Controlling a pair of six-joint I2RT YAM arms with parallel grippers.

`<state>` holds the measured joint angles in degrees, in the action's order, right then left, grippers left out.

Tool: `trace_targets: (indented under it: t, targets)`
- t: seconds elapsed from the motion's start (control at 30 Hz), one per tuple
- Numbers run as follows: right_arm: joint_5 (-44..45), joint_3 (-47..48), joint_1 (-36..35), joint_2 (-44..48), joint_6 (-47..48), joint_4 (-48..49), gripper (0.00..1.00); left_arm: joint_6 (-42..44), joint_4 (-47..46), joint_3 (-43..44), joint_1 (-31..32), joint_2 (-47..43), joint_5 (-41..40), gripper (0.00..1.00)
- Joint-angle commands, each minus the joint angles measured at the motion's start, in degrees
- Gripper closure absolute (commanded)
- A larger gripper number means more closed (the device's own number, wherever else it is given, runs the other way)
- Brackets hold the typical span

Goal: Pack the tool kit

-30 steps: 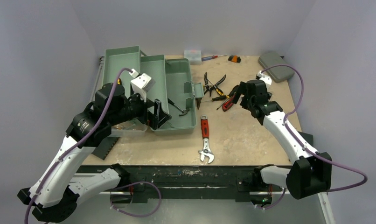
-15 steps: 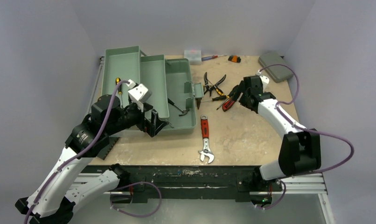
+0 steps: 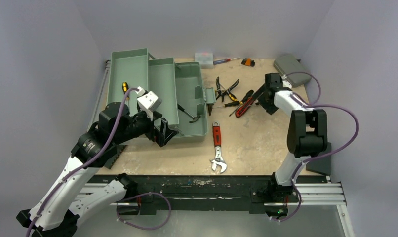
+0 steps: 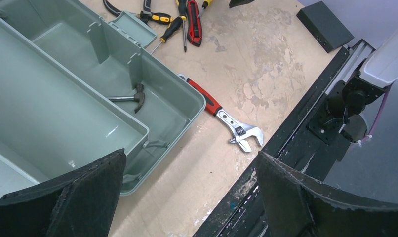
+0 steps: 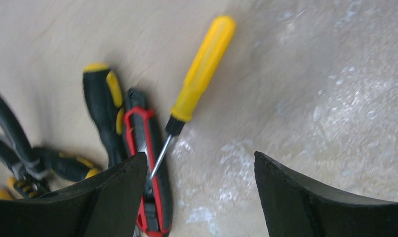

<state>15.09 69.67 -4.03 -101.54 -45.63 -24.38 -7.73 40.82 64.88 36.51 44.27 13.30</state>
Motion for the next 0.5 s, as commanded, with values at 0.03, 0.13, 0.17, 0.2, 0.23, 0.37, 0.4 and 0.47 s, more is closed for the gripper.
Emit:
trace_targets:
  t: [0.03,0.13,0.17,0.2,0.23,0.37,0.4,0.47]
  targets:
    - [-4.82,1.69,5.72,-3.34,-9.81,2.47,0.29,0.56,-2.55,-0.03,-0.03,-0.04,2.09,0.00]
    - [-4.35,3.07,6.67,-5.19,-11.19,2.02,0.34,0.69,-2.40,-0.06,-0.12,-0.30,1.74,0.00]
    - [-4.56,3.24,6.81,-5.63,-11.35,2.39,0.34,0.76,-2.41,-0.13,-0.09,-0.47,1.51,0.00]
    - [-4.62,3.66,7.04,-5.97,-11.66,2.70,0.34,0.78,-2.40,-0.19,-0.12,-0.61,1.38,0.00]
    - [-4.52,4.21,7.10,-6.33,-11.86,2.59,0.34,0.86,-2.41,-0.22,-0.12,-0.67,1.24,0.00]
    - [-2.34,7.52,7.21,-8.21,-14.01,-0.57,0.34,0.78,-2.37,-0.22,-0.51,-0.79,1.50,0.00]
    - [-1.50,8.84,7.26,-8.89,-14.69,-2.24,0.35,0.71,-2.35,-0.20,-0.63,-0.77,1.61,0.00]
    - [-0.22,11.05,7.23,-10.35,-15.34,-4.42,0.40,0.57,-2.36,-0.15,-0.94,-0.68,1.92,0.00]
